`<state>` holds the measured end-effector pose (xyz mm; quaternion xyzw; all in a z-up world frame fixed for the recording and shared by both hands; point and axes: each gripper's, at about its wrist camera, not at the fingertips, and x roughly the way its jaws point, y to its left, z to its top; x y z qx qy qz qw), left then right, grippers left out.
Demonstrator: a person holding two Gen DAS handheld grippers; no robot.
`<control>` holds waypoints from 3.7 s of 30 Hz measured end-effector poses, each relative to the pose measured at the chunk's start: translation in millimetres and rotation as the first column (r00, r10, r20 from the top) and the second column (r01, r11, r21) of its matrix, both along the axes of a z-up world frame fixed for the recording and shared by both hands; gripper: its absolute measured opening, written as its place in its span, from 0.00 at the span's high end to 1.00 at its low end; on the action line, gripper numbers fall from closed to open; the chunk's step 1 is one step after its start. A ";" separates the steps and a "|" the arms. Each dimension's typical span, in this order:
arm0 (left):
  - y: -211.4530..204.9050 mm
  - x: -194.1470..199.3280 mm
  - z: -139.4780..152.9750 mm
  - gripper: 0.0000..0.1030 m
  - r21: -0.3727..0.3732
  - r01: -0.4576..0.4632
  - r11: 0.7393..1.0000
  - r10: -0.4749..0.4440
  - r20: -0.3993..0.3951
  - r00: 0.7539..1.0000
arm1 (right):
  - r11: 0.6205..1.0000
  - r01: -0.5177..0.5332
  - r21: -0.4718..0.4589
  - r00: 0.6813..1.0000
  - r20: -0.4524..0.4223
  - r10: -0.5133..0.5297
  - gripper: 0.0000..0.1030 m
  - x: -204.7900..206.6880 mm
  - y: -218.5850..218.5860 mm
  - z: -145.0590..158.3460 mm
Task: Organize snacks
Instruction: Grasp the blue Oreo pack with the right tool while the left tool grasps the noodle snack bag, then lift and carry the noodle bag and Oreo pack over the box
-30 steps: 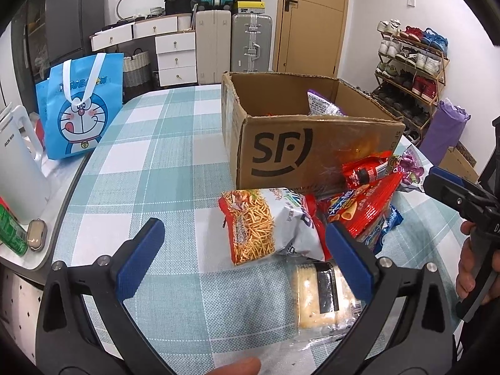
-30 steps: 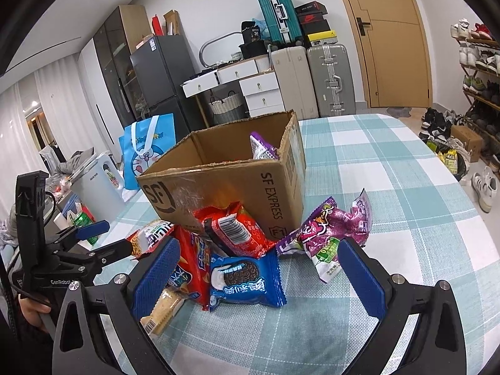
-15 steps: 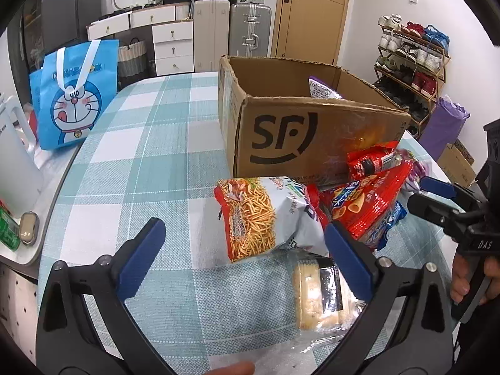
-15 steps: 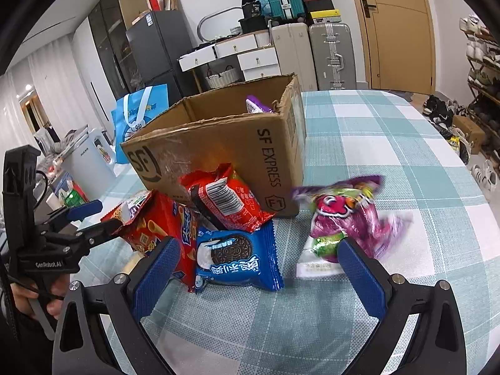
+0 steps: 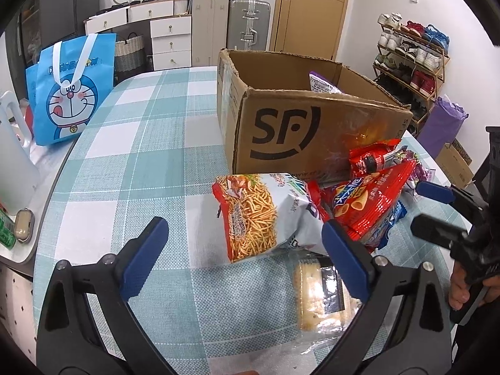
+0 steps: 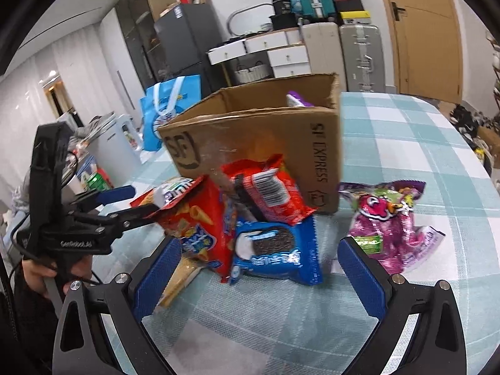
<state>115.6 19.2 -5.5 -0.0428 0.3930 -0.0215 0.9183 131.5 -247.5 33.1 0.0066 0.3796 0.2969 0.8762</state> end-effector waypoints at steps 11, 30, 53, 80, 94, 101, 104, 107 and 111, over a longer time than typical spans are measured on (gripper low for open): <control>2.0 1.1 -1.6 0.04 -0.013 -0.001 1.000 0.001 -0.006 1.000 | 0.993 0.036 -0.110 0.998 -0.056 -0.043 0.16 12.8 5.5 -15.9; 6.7 -0.4 -1.2 0.04 -0.011 -0.009 1.000 0.009 -0.002 1.000 | 0.974 -0.043 -0.224 0.994 -0.107 0.019 0.26 24.0 34.4 -28.7; -7.8 4.4 -2.4 0.04 -0.026 0.031 0.999 -0.031 -0.014 0.999 | 0.995 0.026 -0.094 0.999 -0.032 -0.029 0.55 3.1 -8.3 -8.4; -19.3 29.6 -17.3 0.50 -0.064 0.072 0.995 -0.075 -0.043 0.996 | 0.997 0.024 -0.074 1.000 0.007 -0.023 0.55 -3.4 -4.9 1.1; -5.8 -3.8 -1.0 0.50 -0.060 0.051 0.997 -0.051 0.012 0.999 | 0.998 0.038 -0.049 0.998 0.048 -0.036 0.55 -11.7 -7.0 11.4; -0.2 -14.1 10.4 0.50 -0.062 0.041 0.997 -0.039 0.048 0.998 | 0.998 0.057 -0.016 0.995 0.078 -0.056 0.55 -16.5 -13.9 22.7; 1.5 -18.7 16.8 0.50 -0.062 0.037 0.997 -0.033 0.065 0.997 | 0.998 0.066 0.000 0.993 0.094 -0.066 0.55 -18.0 -16.7 28.6; 2.5 -21.5 22.6 0.50 -0.061 0.033 0.998 -0.028 0.079 0.996 | 0.997 0.072 0.013 0.991 0.108 -0.073 0.55 -18.5 -18.8 33.7; 3.7 -25.9 28.5 0.50 -0.060 0.029 0.998 -0.024 0.094 0.995 | 0.996 0.080 0.028 0.989 0.123 -0.083 0.55 -19.2 -20.7 40.6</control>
